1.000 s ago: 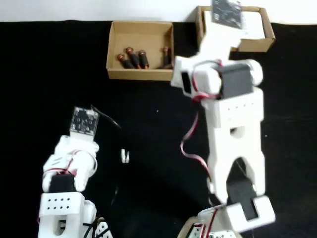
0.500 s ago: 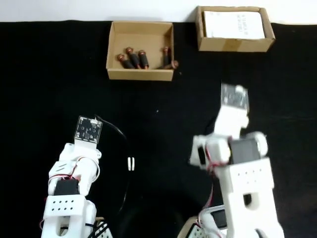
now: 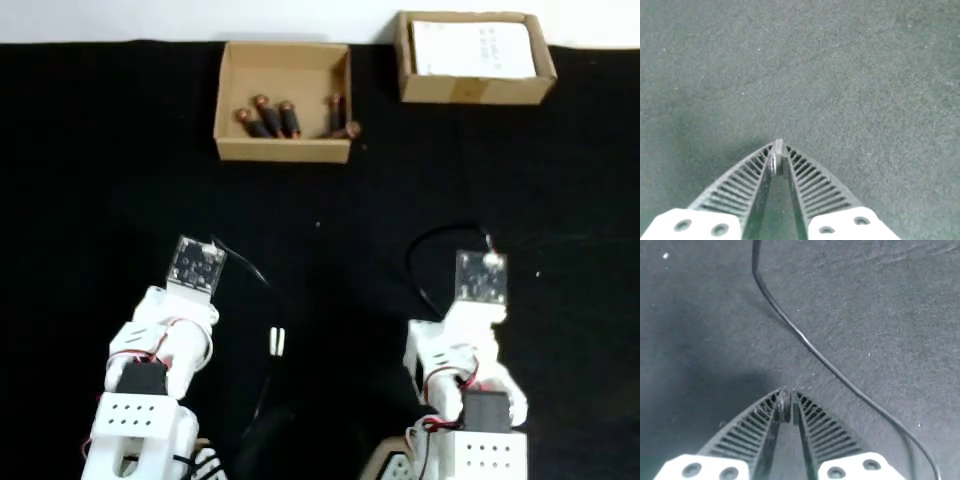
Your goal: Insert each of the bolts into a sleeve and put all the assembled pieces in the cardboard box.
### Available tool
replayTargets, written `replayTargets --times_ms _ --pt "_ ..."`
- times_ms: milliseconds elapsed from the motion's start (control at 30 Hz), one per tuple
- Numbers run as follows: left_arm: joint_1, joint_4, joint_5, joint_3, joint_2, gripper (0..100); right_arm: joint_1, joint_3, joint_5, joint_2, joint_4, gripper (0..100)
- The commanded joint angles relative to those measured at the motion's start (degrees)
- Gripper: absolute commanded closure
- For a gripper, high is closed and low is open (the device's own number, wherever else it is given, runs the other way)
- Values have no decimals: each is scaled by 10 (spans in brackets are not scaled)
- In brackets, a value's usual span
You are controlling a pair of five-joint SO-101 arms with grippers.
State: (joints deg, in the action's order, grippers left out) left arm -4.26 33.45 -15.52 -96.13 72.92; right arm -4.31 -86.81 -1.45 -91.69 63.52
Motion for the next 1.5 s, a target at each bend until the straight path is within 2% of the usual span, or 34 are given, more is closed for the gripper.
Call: replayTargets --times_ms 0,233,533,1467 --pt "2 -7 -3 -14 6 991 12 -62 4 -32 -25 992" --pt "5 -7 -2 -14 1 991 14 -171 3 -101 -15 992" --pt "5 -7 -2 -14 1 991 14 -168 4 -132 80 992" --pt "5 -7 -2 -14 1 991 14 -168 4 -132 79 992"
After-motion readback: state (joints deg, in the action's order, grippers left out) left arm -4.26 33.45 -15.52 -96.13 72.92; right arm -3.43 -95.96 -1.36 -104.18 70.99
